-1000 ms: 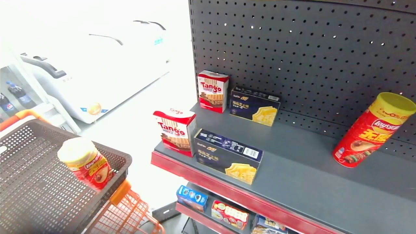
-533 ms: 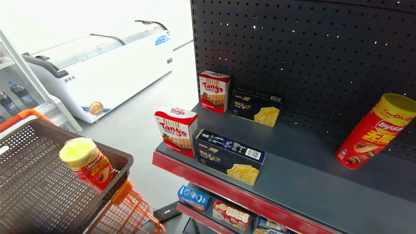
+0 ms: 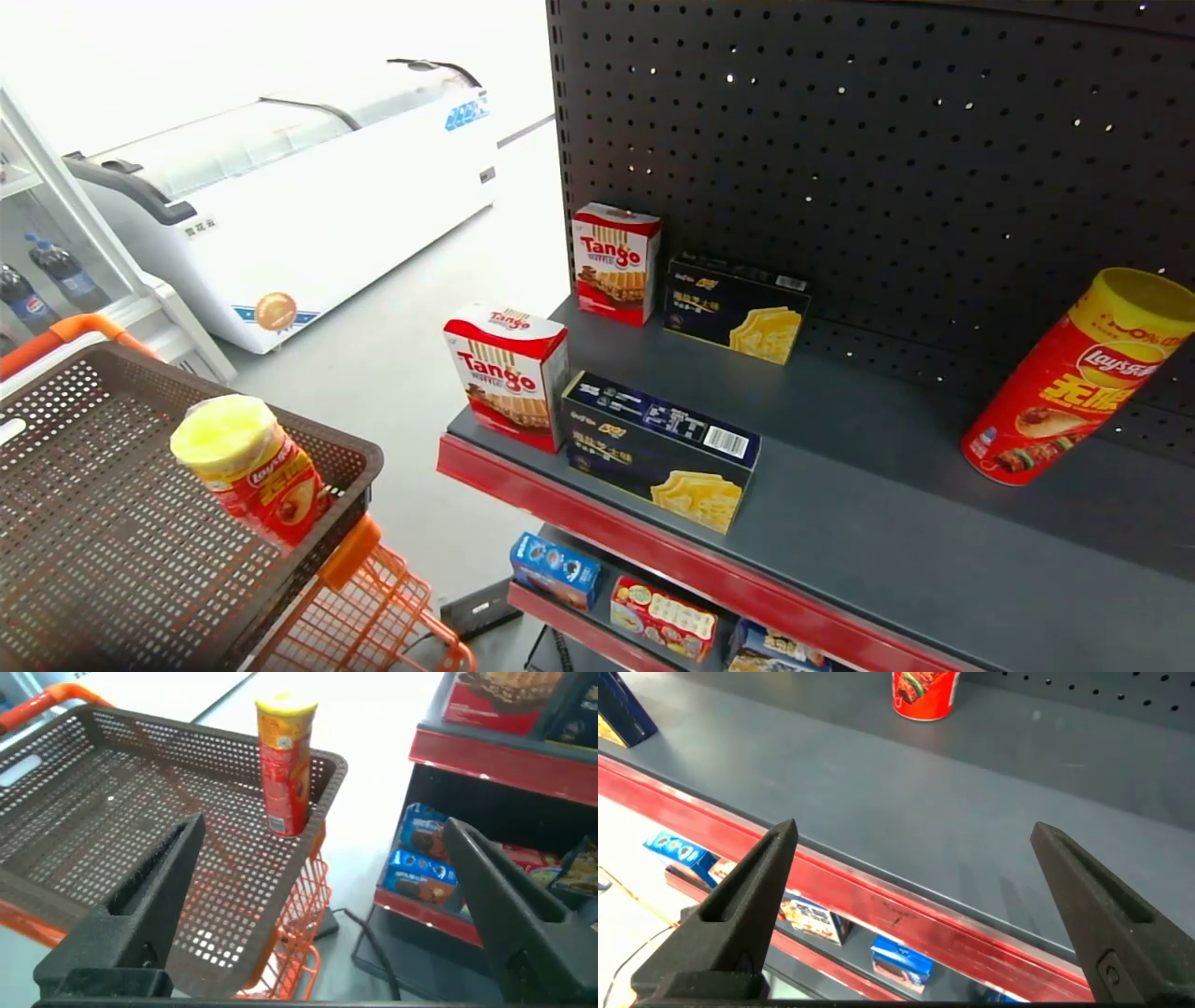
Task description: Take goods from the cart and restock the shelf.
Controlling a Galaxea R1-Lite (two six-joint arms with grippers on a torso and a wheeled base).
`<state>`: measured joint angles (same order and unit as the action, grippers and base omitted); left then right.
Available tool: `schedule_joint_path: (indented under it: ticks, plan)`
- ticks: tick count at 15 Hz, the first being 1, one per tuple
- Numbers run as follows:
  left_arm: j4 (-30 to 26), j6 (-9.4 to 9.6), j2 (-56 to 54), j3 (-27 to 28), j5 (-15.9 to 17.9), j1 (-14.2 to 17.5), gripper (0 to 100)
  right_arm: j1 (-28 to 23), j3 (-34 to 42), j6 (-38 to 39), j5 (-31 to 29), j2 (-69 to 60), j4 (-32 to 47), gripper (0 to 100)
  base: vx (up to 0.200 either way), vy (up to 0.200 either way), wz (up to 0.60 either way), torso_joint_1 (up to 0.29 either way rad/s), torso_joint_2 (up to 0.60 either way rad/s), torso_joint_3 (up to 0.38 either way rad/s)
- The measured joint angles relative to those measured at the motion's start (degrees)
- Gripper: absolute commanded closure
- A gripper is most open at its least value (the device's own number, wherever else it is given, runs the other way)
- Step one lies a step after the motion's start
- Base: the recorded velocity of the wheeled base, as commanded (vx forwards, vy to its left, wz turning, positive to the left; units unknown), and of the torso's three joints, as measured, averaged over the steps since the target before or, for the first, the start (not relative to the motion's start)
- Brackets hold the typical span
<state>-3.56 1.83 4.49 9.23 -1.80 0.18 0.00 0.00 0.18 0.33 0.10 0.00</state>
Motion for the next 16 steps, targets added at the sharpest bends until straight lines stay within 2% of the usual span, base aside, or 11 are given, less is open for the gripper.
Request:
schedule_joint_path:
  ticks: [3, 5, 8, 12, 14, 16]
  plan:
    - [-1.7, -0.05, 11.1, 5.1, -2.5, 0.0, 0, 0.0, 0.0, 0.0, 0.0, 0.0, 0.0, 0, 0.0, 0.0, 0.0, 0.0, 0.0, 0.0]
    - [-0.1, -0.33, 19.3, 6.4, -3.4, 0.1, 0, 0.0, 0.0, 0.0, 0.0, 0.0, 0.0, 0, 0.0, 0.0, 0.0, 0.0, 0.0, 0.0]
    - [4.6, -1.51, 29.3, 7.0, -3.7, 0.5, 0, 0.0, 0.0, 0.0, 0.0, 0.0, 0.0, 0, 0.0, 0.0, 0.0, 0.0, 0.0, 0.0]
    - [5.7, -3.38, 36.9, 6.6, -3.6, 1.5, 0, 0.0, 0.0, 0.0, 0.0, 0.0, 0.0, 0, 0.0, 0.0, 0.0, 0.0, 0.0, 0.0]
    - [9.6, -3.83, 40.9, 6.8, -3.6, 2.2, 0, 0.0, 0.0, 0.0, 0.0, 0.0, 0.0, 0, 0.0, 0.0, 0.0, 0.0, 0.0, 0.0]
    - [17.4, -4.73, 47.8, 6.7, -3.3, 4.1, 0, 0.0, 0.0, 0.0, 0.0, 0.0, 0.0, 0, 0.0, 0.0, 0.0, 0.0, 0.0, 0.0]
